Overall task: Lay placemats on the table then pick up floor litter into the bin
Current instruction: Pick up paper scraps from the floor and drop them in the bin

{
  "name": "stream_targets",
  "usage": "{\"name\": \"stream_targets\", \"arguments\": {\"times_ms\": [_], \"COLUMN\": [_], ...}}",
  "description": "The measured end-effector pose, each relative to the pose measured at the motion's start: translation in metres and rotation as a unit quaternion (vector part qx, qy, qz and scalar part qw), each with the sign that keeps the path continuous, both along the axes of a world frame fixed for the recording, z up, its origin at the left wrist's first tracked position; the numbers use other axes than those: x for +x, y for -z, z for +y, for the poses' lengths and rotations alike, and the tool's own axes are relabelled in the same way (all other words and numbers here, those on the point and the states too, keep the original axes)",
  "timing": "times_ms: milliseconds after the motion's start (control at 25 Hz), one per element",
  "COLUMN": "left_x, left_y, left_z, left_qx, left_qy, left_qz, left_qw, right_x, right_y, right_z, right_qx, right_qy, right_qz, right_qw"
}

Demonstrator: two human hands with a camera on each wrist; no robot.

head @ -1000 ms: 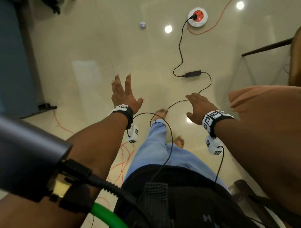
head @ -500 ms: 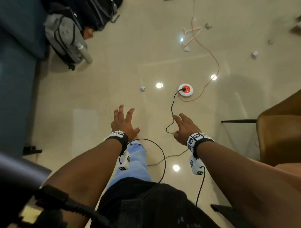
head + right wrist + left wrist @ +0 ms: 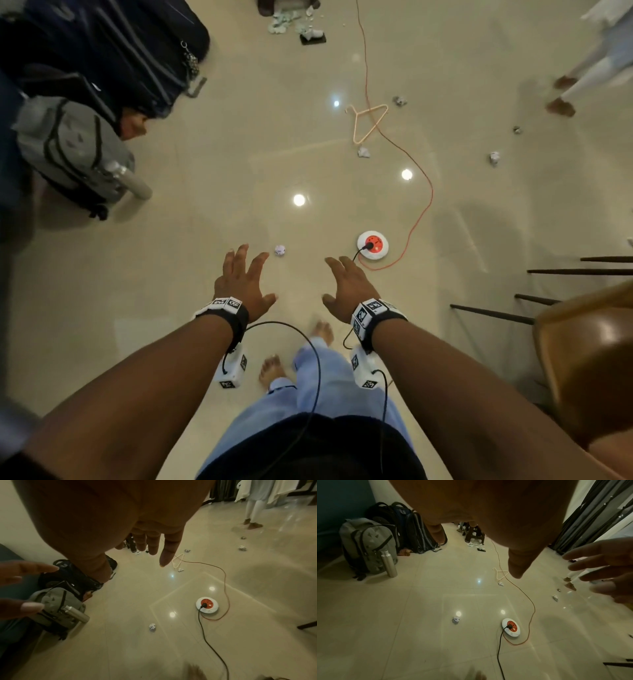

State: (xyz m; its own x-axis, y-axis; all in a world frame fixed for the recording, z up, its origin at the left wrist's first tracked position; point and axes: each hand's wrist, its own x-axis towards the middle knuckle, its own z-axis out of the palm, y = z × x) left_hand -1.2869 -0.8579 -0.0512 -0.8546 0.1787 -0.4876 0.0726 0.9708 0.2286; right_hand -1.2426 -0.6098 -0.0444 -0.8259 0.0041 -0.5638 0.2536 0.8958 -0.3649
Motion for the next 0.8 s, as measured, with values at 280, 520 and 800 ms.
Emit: {"name": "stream_targets", "arguments": {"times_ms": [280, 520, 800], "left_x": [-0.136, -0.198, -0.258], "left_y": [0.119, 0.331, 0.513], "left_z": [-0.009, -0.024, -0.051], "left_qx": [0.001, 0.027, 0.042], "left_qy": [-0.067, -0.142, -0.11], "left_qz": [-0.082, -0.191, -0.262], "left_qw": [0.994, 0.971, 0.958], "right_x": [-0.164, -0.254, -0.296], "right_y": [0.156, 0.385, 0.598], "right_z": [-0.028, -0.056, -0.106], "right_qx": [-0.023, -0.001, 0.028], "right_qy": [-0.022, -0.065, -0.16], "right_qz": [-0.077, -0.198, -0.277], "right_qw": [0.997, 0.978, 0.947]}}
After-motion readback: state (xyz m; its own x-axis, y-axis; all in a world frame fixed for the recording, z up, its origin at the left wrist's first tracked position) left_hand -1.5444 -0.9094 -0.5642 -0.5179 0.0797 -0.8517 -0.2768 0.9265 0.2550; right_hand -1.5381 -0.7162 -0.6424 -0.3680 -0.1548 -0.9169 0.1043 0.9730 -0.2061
